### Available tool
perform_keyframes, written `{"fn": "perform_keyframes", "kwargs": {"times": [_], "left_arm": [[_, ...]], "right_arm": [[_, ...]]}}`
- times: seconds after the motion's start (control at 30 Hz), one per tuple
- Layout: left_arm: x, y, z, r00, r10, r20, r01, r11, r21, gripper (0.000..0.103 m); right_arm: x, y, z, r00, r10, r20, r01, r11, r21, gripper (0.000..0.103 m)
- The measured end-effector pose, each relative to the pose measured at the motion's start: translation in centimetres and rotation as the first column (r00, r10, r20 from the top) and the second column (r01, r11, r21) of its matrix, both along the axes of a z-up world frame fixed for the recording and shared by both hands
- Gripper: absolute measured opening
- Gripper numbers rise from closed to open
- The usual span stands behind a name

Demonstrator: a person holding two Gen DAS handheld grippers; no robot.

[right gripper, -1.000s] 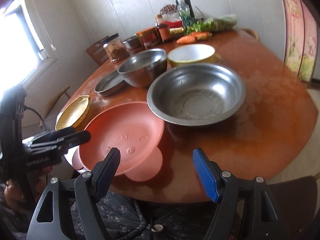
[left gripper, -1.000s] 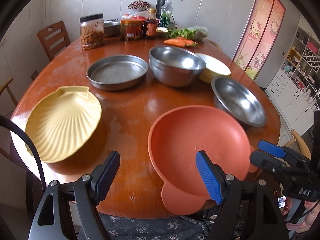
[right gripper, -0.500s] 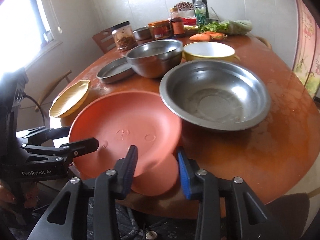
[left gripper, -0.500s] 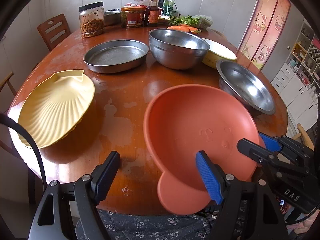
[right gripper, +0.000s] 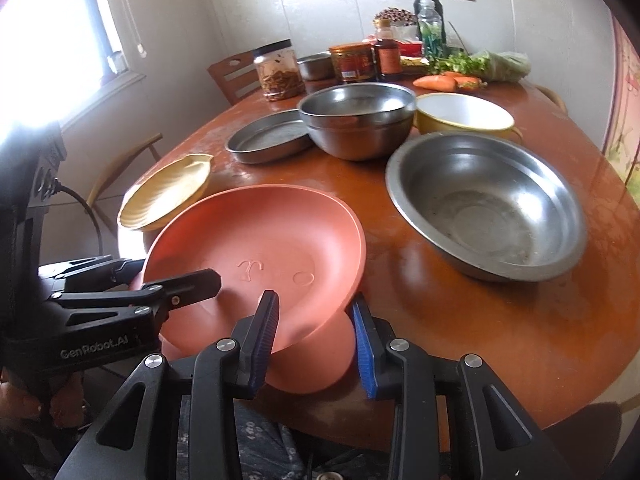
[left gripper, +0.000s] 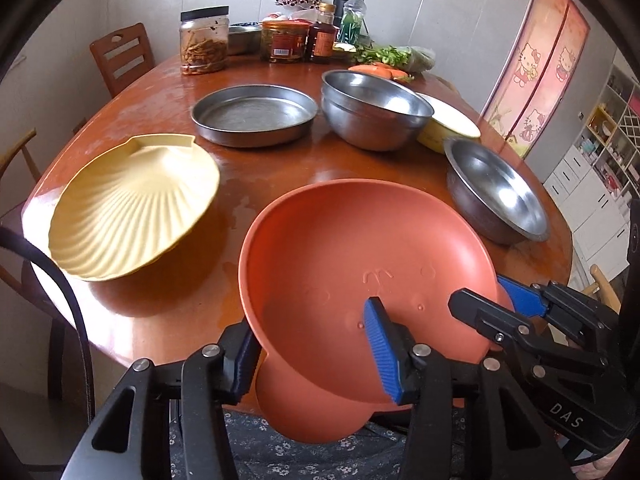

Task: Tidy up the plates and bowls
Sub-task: 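Lift the orange plate with the left tool and carry it toward the yellow plate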

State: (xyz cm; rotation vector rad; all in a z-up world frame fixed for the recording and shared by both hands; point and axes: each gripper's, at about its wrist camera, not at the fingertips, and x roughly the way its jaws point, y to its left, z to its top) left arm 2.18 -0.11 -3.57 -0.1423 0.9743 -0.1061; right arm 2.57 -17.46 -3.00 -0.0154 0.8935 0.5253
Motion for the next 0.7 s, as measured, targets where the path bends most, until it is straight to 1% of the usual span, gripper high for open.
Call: {"fn": "perform_keyframes", "kwargs": {"times": [0.1, 0.27, 0.53, 0.7], "left_arm": [[-0.3, 0.1, 0.6, 1.0, -0.002, 0.014, 0.002, 1.0, 0.004, 0.05], [-0.8, 1.3, 1.9, 0.999, 0.022, 0.044, -0.022, 1.0, 0.003, 0.05], [-0.8, 4.6, 4.4, 0.991, 0.083, 0.107, -0.083, 0.997, 0.003, 0.05], [-0.4, 7.2, 6.0, 0.981, 0.123, 0.15, -0.127, 0.992, 0.016, 0.05]], "right_arm": [[-0.3, 0.4, 0.5, 1.0, -0.002, 0.02, 0.002, 1.0, -0.005, 0.037], [-0.2, 0.8, 1.7, 0.999, 0.001, 0.04, -0.002, 1.0, 0.029, 0.037], [0.6, 4.0, 4.0, 0.995, 0.05, 0.089, -0.056, 0.997, 0.06, 0.037], [1.6, 7.0, 5.8, 0.988, 0.086, 0.13, -0.094, 0.994, 0.055, 0.037]]}}
